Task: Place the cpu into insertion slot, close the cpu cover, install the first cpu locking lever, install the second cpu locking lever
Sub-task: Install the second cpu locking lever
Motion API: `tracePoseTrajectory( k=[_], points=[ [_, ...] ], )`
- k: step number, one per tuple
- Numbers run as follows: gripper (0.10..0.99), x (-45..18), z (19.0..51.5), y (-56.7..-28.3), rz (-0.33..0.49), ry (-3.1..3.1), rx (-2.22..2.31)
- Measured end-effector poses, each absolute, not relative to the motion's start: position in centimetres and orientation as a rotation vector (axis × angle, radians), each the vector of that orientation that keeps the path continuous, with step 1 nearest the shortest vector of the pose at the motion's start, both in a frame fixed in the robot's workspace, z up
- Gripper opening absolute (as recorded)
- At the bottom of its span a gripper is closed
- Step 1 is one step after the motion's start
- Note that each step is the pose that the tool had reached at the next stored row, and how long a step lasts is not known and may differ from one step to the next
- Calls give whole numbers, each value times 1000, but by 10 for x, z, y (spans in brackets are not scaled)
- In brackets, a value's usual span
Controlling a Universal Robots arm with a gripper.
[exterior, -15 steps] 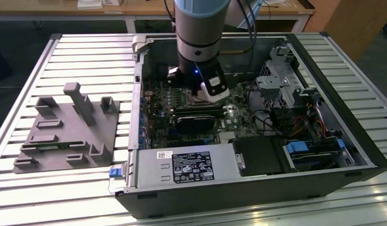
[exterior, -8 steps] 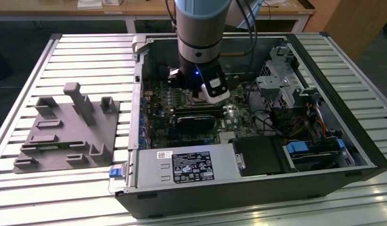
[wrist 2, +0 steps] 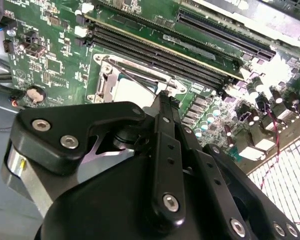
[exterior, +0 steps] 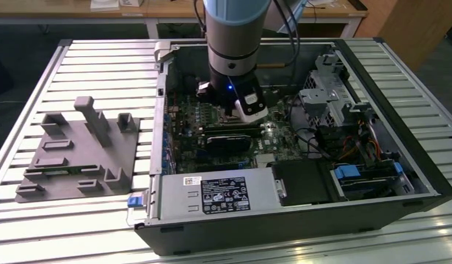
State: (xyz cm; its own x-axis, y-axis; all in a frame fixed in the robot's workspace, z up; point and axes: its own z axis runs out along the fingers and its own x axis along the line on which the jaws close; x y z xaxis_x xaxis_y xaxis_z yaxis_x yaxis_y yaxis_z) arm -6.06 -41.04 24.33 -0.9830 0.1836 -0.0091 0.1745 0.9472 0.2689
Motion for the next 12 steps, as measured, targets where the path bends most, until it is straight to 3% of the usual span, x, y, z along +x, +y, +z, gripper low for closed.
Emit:
tracePoseTrajectory(
  k=[12],
  points=[
    [106, -60, 224, -411, 428, 3066, 282]
  ],
)
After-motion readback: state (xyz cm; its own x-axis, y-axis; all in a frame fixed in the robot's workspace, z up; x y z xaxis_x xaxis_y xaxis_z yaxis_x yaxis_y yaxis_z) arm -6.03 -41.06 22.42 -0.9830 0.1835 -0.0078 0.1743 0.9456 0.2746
